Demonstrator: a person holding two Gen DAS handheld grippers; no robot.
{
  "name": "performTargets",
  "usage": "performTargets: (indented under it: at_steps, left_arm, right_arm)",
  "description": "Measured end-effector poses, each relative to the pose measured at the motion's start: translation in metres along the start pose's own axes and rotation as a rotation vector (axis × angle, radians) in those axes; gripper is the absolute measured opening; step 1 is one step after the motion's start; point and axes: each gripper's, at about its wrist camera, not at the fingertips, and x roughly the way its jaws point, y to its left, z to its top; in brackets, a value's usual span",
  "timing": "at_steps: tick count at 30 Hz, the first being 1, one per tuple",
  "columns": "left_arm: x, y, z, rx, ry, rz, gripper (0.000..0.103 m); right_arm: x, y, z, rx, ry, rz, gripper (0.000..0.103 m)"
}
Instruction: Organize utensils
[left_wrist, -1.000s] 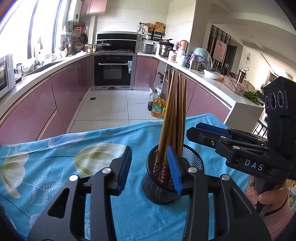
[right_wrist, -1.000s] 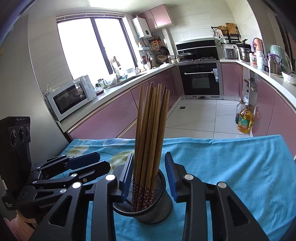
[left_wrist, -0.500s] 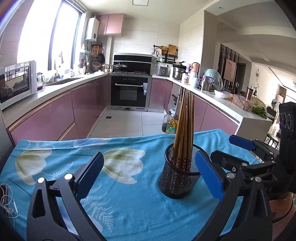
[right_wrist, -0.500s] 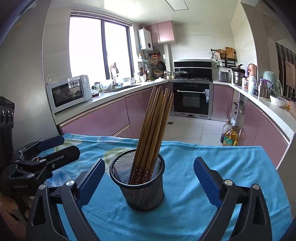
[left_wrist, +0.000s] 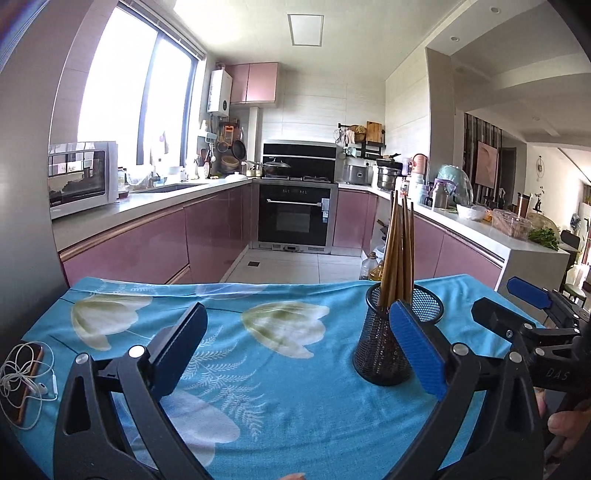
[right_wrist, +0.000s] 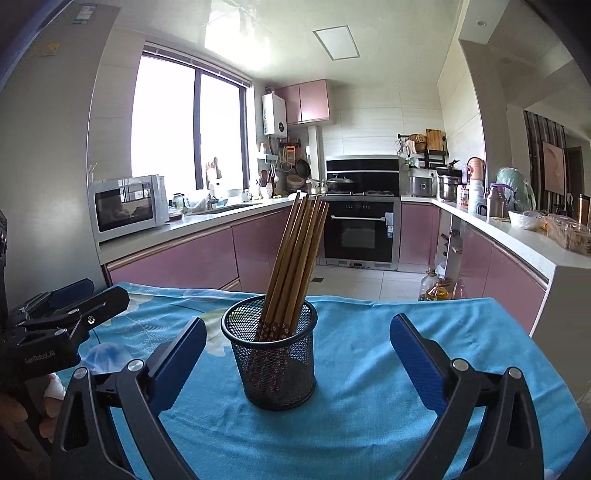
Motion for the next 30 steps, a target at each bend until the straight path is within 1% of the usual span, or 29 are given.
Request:
performTargets:
  at_steps: [5, 11, 21, 30]
  left_arm:
    - [-0.013, 0.004, -0.003, -0.008, -0.031, 0.021, 0.097]
    - [-0.017, 0.005, 0.000, -0.013, -0.039, 0.030, 0.097]
    - [-0.028, 0.006, -0.003, -0.023, -0.076, 0.044, 0.097]
    - [-0.028, 0.007, -0.008, -0.024, -0.072, 0.048, 0.097]
  right_arm:
    - [-0.007, 0.003, -0.001, -0.014, -0.020, -0.007, 0.096]
    - [-0.015, 0.005, -0.004, -0.012, -0.042, -0.012, 0.096]
    - [-0.022, 0.008, -0.006, -0.022, -0.062, -0.024, 0.096]
    - [-0.027, 0.010, -0.007, -0.027, -0.093, -0.037, 0.096]
